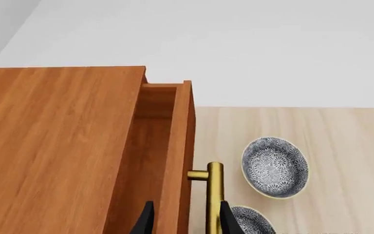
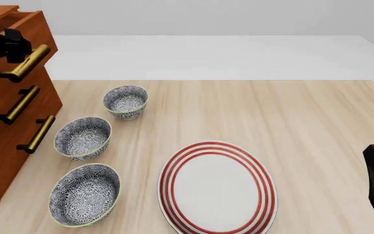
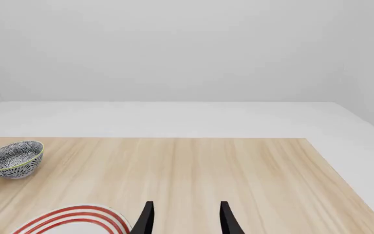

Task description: Open the top drawer of the cabinet.

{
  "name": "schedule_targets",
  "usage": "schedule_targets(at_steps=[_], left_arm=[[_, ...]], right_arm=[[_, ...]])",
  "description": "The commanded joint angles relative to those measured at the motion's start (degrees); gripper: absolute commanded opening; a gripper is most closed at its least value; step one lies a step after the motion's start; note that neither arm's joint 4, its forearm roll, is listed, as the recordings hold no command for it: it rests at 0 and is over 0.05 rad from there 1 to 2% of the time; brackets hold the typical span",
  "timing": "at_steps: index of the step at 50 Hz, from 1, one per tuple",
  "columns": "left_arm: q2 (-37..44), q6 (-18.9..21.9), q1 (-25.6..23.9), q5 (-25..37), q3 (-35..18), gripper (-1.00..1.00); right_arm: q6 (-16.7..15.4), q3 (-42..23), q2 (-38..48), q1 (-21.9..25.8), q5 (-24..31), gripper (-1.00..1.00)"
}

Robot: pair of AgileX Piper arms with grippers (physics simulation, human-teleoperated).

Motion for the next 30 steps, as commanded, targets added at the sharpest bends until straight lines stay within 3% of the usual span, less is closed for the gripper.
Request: schedule_targets(at_steps=[1,30], left_arm=[[2.88,-0.82,-1.91,1.51,0.23,1.0],[4.29,-0.25,-4.28,4.84,-3.46,1.0]], right_arm=[[0.0,0.0,0.0,0.0,0.0,1.0],[0.0,0.0,0.0,0.0,0.0,1.0]])
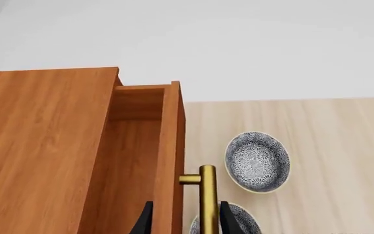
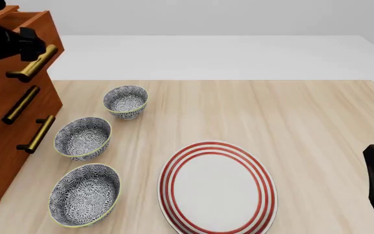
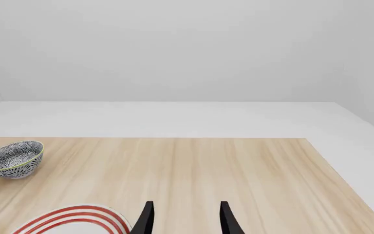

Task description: Open the top drawer of the cabinet.

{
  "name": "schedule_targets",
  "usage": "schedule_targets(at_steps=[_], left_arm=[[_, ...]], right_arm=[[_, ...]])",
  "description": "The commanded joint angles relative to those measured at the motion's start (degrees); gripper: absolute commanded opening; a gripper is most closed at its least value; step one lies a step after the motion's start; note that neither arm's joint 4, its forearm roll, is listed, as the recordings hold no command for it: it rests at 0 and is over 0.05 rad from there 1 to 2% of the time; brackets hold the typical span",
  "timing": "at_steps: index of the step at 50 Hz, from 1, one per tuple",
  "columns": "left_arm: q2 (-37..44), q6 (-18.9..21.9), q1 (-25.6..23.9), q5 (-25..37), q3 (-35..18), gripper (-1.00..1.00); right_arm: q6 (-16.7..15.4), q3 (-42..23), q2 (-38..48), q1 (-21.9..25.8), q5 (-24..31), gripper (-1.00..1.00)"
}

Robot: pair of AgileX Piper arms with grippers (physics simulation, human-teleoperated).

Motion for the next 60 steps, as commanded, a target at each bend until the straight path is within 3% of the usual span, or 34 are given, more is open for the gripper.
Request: schedule_targets(at_steps=[1,60], left_arm=[[2.0,0.15,-0.89,1.57,-0.46,1.0],[2.83,-3.5,-7.24,2.53,1.14,1.0]], right_arm=[[-0.01,0.0,0.0,0.0,0.0,1.0],[-0.01,0.0,0.0,0.01,-0.01,1.0]])
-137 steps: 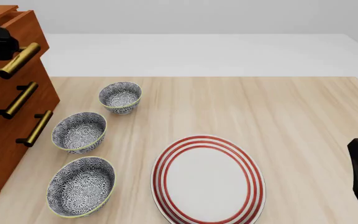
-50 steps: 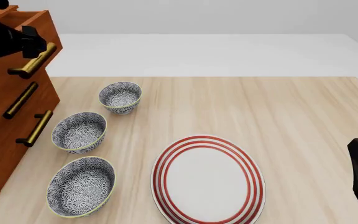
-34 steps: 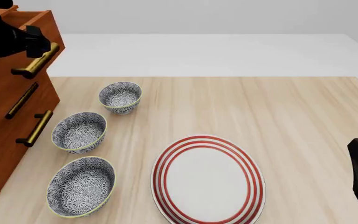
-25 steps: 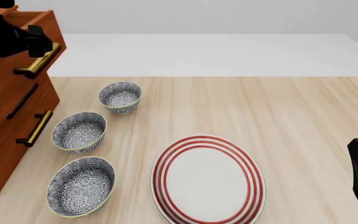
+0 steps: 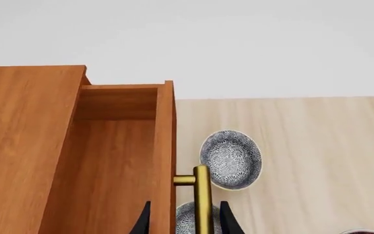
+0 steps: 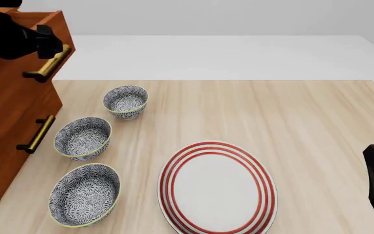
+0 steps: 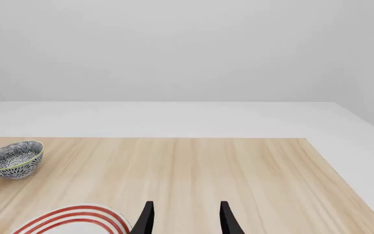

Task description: Open the top drawer of the cabinet.

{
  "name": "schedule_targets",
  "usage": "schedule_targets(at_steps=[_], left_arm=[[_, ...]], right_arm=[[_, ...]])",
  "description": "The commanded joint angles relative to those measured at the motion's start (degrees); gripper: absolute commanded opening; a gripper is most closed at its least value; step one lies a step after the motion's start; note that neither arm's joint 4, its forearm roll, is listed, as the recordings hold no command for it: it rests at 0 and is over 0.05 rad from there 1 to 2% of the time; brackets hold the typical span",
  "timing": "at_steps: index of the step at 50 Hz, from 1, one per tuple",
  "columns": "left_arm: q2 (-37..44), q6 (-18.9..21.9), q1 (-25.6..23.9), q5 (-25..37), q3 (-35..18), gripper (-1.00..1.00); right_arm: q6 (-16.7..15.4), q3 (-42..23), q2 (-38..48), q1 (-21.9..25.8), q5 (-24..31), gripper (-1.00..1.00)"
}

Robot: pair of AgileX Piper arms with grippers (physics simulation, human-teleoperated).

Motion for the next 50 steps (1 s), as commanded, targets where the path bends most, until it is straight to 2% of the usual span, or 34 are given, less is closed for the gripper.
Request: schedule_targets(at_steps=[1,50], left_arm=[[2.15,2.87,-2.0,0.47,2.69,1.0],[6.52,2.92,-6.57,0.46,1.47,1.0]], right_arm=[[0.0,0.0,0.0,0.0,0.0,1.0],[0.0,0.0,0.0,0.0,0.0,1.0]])
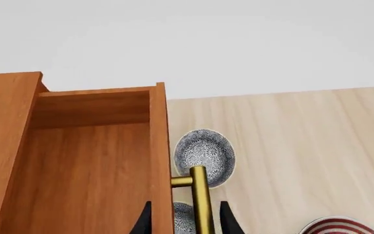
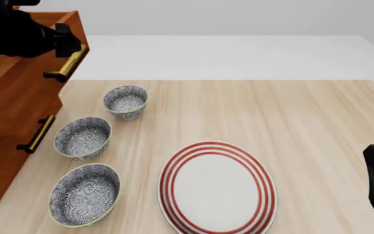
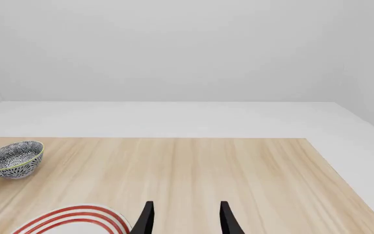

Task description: Open the top drawer of the cabinet.

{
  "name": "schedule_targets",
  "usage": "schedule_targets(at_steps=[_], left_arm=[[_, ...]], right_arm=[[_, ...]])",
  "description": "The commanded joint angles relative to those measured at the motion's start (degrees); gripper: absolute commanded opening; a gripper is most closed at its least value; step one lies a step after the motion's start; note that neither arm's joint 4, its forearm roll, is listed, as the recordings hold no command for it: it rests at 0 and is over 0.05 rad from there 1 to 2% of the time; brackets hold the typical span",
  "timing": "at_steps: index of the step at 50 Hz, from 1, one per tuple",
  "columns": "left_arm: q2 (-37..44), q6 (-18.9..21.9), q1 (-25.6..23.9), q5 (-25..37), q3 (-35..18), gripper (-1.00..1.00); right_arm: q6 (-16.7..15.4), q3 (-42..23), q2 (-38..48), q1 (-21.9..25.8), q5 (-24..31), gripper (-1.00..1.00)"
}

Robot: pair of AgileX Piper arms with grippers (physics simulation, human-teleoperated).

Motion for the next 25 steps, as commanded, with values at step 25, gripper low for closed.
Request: schedule_targets(at_steps=[25], left_arm=[[6.48,3.03,-3.76,-0.23,2.72,1.0]], right_arm=[[-0.01,0.0,0.0,-0.01,-0.01,1.0]])
